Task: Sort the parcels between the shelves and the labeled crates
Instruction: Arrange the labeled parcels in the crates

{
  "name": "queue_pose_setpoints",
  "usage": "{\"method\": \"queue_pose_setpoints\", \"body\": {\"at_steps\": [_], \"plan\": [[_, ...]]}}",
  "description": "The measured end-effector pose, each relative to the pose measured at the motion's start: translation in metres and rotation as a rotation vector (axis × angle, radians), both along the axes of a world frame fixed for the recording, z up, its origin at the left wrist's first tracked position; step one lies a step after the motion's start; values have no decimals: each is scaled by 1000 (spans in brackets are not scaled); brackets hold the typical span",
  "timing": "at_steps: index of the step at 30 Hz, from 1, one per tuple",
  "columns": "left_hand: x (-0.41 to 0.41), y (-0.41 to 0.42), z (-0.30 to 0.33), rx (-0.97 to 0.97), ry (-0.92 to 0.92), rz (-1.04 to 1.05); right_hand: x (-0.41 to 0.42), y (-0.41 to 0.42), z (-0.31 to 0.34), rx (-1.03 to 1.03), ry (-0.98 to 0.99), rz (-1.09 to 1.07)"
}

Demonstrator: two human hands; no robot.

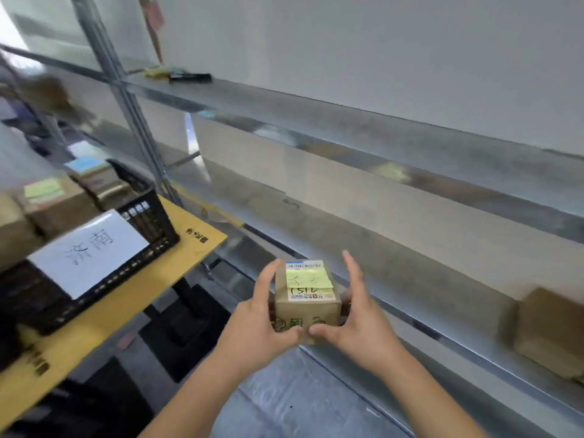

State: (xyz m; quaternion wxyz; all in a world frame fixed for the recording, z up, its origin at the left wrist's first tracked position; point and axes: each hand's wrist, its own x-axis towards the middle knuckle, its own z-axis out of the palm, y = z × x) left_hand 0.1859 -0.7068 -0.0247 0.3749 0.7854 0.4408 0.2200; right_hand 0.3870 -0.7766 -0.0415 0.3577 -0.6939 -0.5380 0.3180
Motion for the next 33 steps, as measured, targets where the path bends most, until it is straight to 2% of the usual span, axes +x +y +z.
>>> {"method": "queue_pose_setpoints", "body": {"at_steps": [6,13,21,26,33], "plan": [[-135,0,12,90,52,146,-119,47,2,69,-67,295],[-259,-14,7,163,219,321,-242,74,0,179,-1,468],[-354,-22,10,132,205,588,-349,118,7,187,8,715],[-398,-12,8,90,172,738,-409,154,0,220,-61,876],[-466,31,12,23,177,947,-497,220,-4,212,33,1052]]}}
